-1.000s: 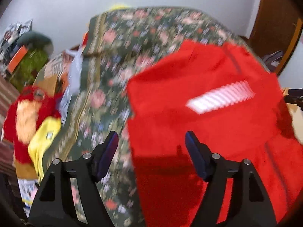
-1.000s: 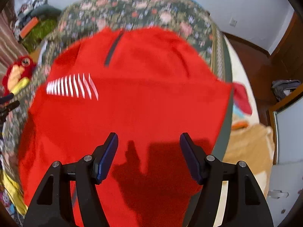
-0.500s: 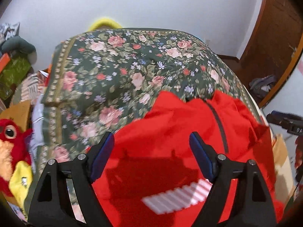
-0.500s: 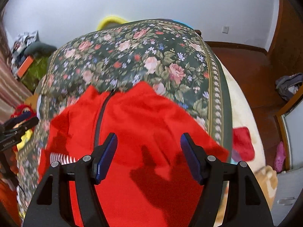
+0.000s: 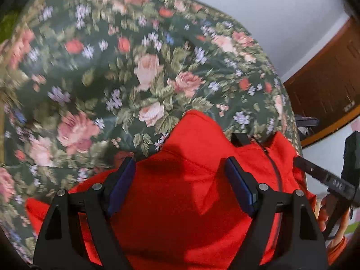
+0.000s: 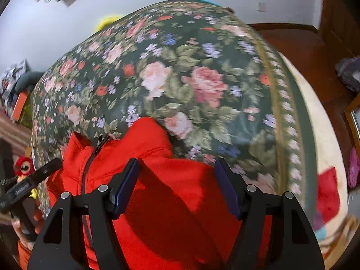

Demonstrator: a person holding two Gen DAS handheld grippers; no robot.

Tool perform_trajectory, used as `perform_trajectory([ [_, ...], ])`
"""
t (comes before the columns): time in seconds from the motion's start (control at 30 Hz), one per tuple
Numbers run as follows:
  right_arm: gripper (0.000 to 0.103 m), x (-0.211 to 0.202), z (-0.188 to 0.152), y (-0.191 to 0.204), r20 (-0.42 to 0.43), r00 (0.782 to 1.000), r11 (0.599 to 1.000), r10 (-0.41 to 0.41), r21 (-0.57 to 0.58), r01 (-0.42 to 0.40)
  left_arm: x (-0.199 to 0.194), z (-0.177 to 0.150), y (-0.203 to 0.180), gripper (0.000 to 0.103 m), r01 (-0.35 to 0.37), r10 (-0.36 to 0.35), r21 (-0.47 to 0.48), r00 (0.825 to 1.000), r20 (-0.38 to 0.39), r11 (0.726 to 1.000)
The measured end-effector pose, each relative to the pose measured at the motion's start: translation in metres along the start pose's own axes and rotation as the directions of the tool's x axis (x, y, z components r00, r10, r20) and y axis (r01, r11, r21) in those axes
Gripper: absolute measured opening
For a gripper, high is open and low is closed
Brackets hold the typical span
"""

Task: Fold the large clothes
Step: 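Grasp the jacket hem with the left tool while the right tool grasps it too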

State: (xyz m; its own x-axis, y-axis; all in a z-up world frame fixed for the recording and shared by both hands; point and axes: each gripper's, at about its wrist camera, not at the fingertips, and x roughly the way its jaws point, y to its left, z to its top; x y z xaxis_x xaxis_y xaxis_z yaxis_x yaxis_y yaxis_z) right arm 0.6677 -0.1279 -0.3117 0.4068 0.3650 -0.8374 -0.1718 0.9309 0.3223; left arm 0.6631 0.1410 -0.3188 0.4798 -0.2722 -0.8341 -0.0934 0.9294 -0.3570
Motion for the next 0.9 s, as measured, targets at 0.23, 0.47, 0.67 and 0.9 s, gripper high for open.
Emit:
perform_trajectory([
  [0.23, 0.06, 0.016, -0.015, 0.001, 0.026, 0.999, 0.999, 0.044, -0.023, -0.043, 0.01, -0.015, 0.006, 0.071, 0.071, -0.069, -0.077, 0.997, 0.032, 0.994],
  [0.47, 0.005, 0.001, -0.018, 0.012, 0.024, 0.999, 0.998, 0.033, -0.046, -0.031, -0.012, -0.018, -0.011, 0.01, 0.044, -0.043, -0.013, 0.998, 0.04, 0.999],
  [0.67, 0.004, -0.046, -0.03, 0.03, 0.067, 0.994, 0.993, 0.089, -0.082, -0.084, -0.067, -0.02, -0.02, 0.008, 0.024, -0.025, 0.013, 0.995, 0.093, 1.0],
  [0.9, 0.003, -0.116, -0.054, 0.05, 0.139, 0.984, 0.987, 0.109, -0.137, -0.09, -0.154, -0.044, -0.046, 0.008, 0.012, -0.037, 0.144, 0.984, 0.174, 0.989],
])
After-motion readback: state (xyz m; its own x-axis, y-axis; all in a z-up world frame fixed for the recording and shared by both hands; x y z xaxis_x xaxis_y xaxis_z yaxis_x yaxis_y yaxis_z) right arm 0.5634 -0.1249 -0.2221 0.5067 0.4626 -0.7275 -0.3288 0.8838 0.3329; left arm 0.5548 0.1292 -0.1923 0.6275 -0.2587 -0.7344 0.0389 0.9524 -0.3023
